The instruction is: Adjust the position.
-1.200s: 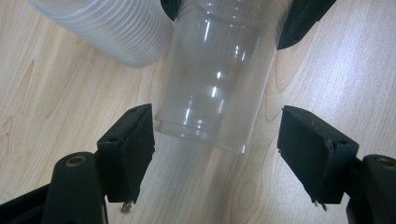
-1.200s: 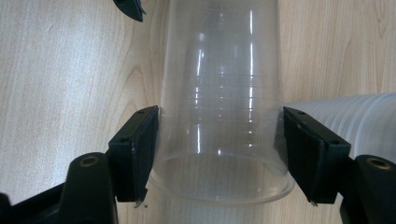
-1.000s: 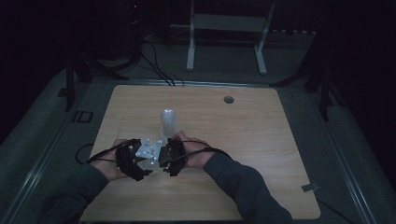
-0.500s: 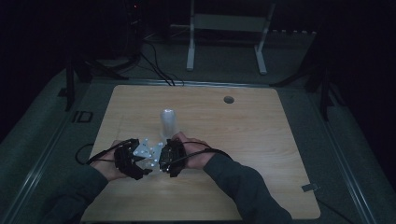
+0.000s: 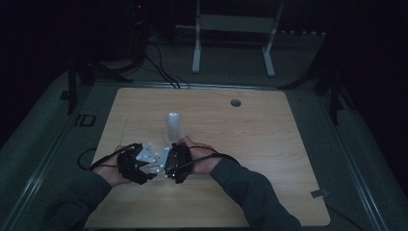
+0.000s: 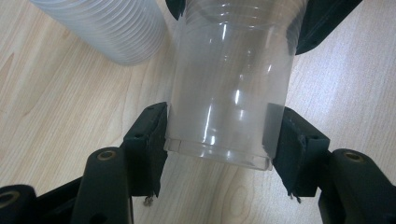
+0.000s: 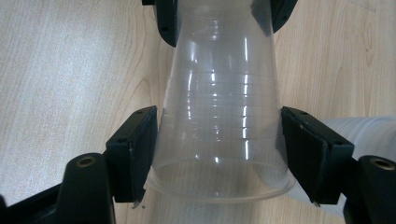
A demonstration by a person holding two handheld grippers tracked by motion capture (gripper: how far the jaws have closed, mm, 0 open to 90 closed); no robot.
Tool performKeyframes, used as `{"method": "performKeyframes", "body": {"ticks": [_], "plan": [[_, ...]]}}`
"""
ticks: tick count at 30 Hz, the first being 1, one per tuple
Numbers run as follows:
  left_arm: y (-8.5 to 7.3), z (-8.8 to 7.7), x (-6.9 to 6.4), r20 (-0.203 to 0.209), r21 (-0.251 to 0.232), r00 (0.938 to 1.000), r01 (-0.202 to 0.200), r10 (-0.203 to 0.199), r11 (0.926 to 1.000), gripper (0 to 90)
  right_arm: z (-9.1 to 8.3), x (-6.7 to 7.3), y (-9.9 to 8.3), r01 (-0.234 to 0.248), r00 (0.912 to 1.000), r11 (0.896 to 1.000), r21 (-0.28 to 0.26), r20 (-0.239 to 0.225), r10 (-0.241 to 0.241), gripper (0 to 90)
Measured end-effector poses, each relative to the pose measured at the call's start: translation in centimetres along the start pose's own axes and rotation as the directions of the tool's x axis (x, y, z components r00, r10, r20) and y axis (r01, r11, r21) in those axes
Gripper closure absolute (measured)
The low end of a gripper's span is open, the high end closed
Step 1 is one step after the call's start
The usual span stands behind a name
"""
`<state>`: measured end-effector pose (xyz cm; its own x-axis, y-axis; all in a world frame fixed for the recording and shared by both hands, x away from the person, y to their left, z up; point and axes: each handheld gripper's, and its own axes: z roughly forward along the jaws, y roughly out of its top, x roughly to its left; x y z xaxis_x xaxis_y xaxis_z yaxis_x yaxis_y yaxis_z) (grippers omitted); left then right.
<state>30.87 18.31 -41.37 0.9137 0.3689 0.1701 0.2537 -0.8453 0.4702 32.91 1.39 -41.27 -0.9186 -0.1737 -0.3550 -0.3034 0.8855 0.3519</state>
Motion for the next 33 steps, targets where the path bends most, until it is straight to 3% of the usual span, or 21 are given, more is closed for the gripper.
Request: {"method": "performKeyframes", "body": {"ticks": [9,13,17,33], "plan": [[-0.1,-0.1,0.1,-0.006,-0.014,0.9999,0.013,-0.013,0.9998,41.9,-0.1,-0.1,-0.1,0.007,0.9999,1.000,-0.013,0.014,-0.007,22.8],[-0.2,-0.2,0.2,-0.015,-0.012,0.9998,0.015,-0.016,0.9998,41.9,-0.2,-0.2,-0.1,-0.022,0.9994,1.000,-0.017,0.027,0.022,17.0],[-0.4,-0.2,0.2,-0.016,-0.022,0.9995,0.027,-0.028,0.9994,41.9,-0.5,-0.1,-0.2,-0.016,0.9994,0.999,-0.031,0.029,0.017,13.7],[-1.1,0.0,1.0,-0.029,-0.048,0.9966,0.076,-0.077,0.9960,42.0,-2.5,-0.8,-0.5,-0.068,0.9952,0.990,-0.120,0.063,0.076,12.7]]}}
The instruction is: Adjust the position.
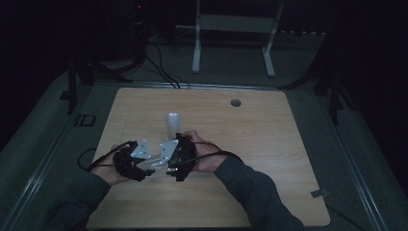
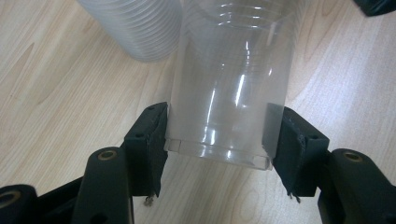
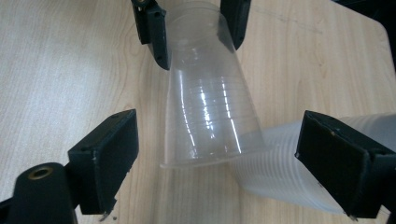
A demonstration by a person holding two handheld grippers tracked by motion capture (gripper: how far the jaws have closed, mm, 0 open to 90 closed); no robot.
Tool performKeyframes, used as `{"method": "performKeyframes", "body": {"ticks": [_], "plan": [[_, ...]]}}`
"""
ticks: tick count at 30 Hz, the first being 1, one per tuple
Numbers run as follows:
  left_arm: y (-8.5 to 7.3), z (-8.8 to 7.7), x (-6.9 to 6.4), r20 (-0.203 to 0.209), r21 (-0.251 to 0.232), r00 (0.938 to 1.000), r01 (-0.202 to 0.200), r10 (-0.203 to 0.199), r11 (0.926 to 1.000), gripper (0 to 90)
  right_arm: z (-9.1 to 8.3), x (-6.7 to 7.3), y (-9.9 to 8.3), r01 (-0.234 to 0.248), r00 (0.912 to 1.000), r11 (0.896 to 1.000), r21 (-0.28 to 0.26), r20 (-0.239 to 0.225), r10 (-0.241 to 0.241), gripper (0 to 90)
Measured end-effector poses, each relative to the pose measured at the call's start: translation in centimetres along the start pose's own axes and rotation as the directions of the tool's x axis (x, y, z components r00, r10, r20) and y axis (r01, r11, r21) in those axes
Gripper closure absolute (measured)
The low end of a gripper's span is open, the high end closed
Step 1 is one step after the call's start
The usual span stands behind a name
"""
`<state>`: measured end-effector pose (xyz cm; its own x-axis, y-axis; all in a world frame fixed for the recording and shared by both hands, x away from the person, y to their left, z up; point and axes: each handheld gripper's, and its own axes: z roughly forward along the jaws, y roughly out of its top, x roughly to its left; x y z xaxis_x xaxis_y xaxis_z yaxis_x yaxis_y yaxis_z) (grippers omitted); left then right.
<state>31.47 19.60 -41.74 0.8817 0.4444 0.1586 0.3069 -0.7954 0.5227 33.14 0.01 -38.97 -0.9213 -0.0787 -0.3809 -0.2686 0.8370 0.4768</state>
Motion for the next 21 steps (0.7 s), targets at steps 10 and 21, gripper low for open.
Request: {"method": "performKeyframes", "body": {"ticks": [10,21], "plan": [[-0.9,0.1,0.8,0.002,-0.045,0.9976,0.069,-0.069,0.9966,42.0,-1.1,-0.9,-0.4,-0.052,0.9986,0.997,-0.051,0.007,0.052,14.3],[-2.0,-0.1,1.9,0.002,-0.102,0.9885,0.151,-0.151,0.9833,42.0,-1.6,-1.3,-0.9,-0.092,0.9955,0.992,-0.081,0.015,0.094,22.9]]}}
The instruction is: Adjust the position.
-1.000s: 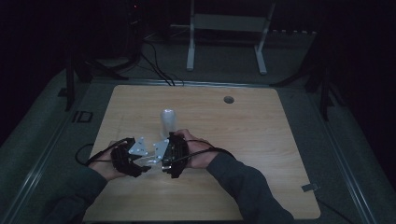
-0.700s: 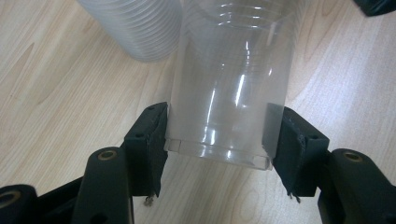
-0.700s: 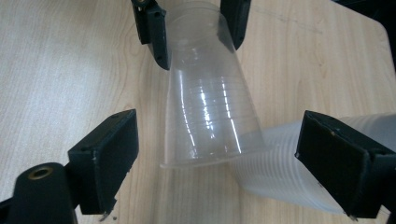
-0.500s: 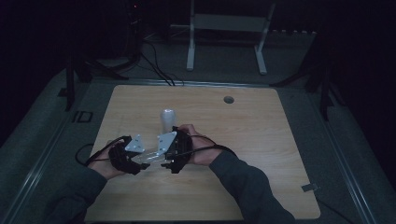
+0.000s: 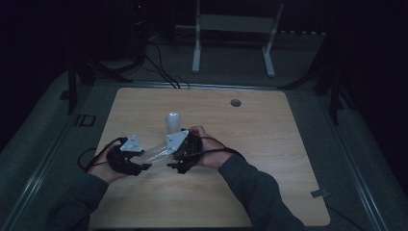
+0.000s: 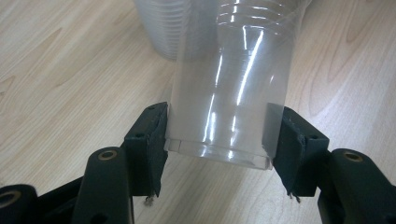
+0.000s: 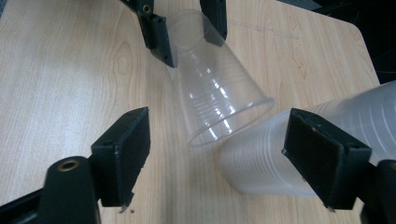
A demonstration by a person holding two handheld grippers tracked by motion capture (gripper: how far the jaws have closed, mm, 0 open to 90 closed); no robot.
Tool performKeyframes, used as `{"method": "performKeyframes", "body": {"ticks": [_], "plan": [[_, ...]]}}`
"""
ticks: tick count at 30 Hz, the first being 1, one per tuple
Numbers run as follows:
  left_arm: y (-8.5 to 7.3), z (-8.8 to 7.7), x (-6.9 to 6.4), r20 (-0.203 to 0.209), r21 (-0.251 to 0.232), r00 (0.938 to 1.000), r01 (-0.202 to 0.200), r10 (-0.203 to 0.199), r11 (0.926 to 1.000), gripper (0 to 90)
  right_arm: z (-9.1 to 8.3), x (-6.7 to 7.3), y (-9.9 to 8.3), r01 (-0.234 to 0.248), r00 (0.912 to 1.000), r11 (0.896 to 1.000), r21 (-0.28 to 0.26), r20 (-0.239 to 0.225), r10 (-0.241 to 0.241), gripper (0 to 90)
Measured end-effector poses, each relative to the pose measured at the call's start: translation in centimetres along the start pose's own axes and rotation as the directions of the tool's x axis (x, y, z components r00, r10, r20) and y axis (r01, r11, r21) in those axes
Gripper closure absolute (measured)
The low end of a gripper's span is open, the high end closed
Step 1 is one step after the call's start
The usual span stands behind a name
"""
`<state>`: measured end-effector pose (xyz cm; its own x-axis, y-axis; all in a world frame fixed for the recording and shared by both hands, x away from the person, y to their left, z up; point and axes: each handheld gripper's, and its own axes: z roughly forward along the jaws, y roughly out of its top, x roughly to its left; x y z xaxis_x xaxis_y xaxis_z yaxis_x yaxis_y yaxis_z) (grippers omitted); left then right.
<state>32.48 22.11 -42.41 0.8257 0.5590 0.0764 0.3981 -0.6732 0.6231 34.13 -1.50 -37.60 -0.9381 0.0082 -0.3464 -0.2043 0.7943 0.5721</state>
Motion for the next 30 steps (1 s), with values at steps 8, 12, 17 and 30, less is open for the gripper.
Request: {"method": "performKeyframes", "body": {"ticks": [8,12,17,30], "plan": [[-0.4,-0.8,0.6,0.000,-0.065,0.9986,0.052,-0.052,0.9965,42.0,-0.1,-0.3,-0.3,-0.042,0.9991,0.999,-0.023,-0.009,0.042,29.4],[-0.5,-1.2,0.8,-0.004,-0.088,0.9978,0.066,-0.066,0.9940,42.1,-0.1,-0.3,-0.7,-0.059,0.9982,0.998,-0.033,-0.008,0.059,32.2],[-0.6,-1.3,0.9,-0.007,-0.110,0.9965,0.082,-0.083,0.9906,42.1,0.1,-0.3,-1.0,-0.078,0.9969,0.996,-0.044,-0.012,0.077,33.2],[-0.9,-2.0,0.9,-0.014,-0.181,0.9934,0.110,-0.114,0.9773,42.0,0.8,-0.5,-1.6,-0.162,0.9867,0.985,-0.063,-0.021,0.161,35.4]]}}
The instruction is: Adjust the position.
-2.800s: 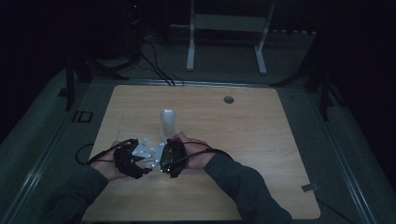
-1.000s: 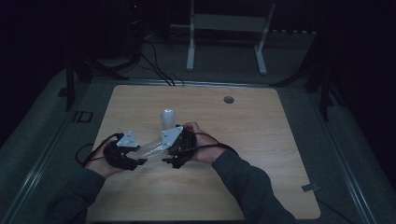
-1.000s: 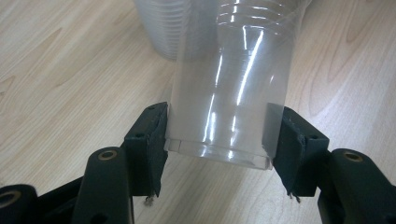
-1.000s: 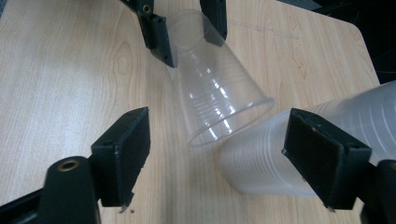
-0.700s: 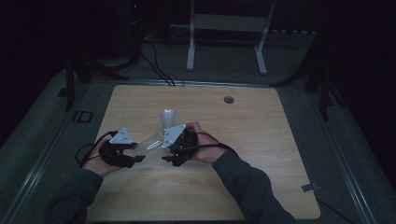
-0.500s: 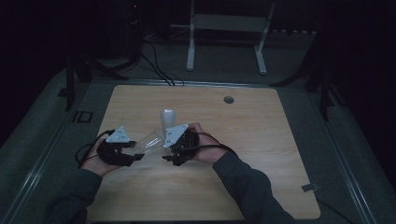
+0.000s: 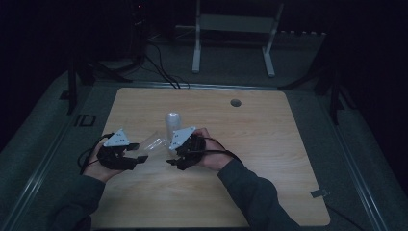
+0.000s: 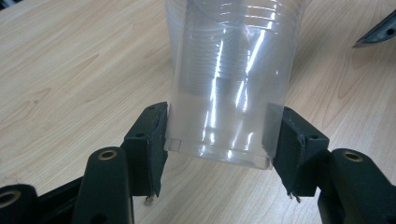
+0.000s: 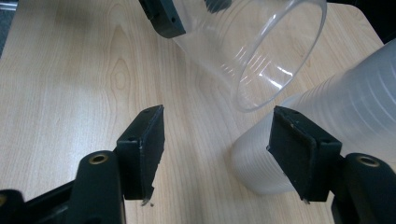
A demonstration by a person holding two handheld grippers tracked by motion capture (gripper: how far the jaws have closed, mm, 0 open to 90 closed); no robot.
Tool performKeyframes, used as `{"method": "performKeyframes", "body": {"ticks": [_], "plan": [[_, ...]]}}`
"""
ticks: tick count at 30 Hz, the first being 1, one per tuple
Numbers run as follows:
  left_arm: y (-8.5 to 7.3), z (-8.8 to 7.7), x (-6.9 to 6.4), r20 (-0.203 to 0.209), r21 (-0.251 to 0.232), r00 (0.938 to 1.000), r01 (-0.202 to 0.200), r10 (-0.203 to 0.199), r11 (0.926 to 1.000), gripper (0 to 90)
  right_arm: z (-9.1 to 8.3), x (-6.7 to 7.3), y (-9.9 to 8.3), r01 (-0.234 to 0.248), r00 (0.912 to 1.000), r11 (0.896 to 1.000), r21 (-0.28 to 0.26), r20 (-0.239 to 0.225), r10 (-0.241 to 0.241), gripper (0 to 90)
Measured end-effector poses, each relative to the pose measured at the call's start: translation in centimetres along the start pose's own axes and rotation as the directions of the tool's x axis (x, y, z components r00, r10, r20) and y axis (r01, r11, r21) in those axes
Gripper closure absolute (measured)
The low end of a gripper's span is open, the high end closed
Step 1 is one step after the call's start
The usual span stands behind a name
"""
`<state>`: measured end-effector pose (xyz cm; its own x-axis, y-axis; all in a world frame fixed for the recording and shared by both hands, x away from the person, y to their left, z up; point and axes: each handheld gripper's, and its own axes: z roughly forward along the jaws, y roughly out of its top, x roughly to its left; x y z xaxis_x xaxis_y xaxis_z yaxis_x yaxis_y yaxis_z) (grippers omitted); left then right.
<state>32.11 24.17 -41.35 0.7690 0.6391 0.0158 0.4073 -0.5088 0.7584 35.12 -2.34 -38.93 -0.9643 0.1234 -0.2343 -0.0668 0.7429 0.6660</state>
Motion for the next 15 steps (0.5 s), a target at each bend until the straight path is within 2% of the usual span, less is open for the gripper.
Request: {"method": "performKeyframes", "body": {"ticks": [7,12,15], "plan": [[-0.14,-0.55,0.07,-0.009,-0.047,0.9997,0.024,-0.024,0.9986,42.0,0.04,-0.16,-0.09,-0.037,0.9993,0.999,-0.029,-0.003,0.037,35.9],[-0.44,-0.64,-0.01,-0.012,-0.103,0.9982,0.057,-0.058,0.9931,42.0,-0.03,-0.31,-0.06,-0.061,0.9981,0.997,-0.045,-0.002,0.061,35.8],[-0.52,-0.52,-0.07,-0.012,-0.116,0.9979,0.062,-0.064,0.9913,42.0,0.01,-0.36,-0.12,-0.073,0.9973,0.996,-0.060,-0.004,0.073,35.8]]}}
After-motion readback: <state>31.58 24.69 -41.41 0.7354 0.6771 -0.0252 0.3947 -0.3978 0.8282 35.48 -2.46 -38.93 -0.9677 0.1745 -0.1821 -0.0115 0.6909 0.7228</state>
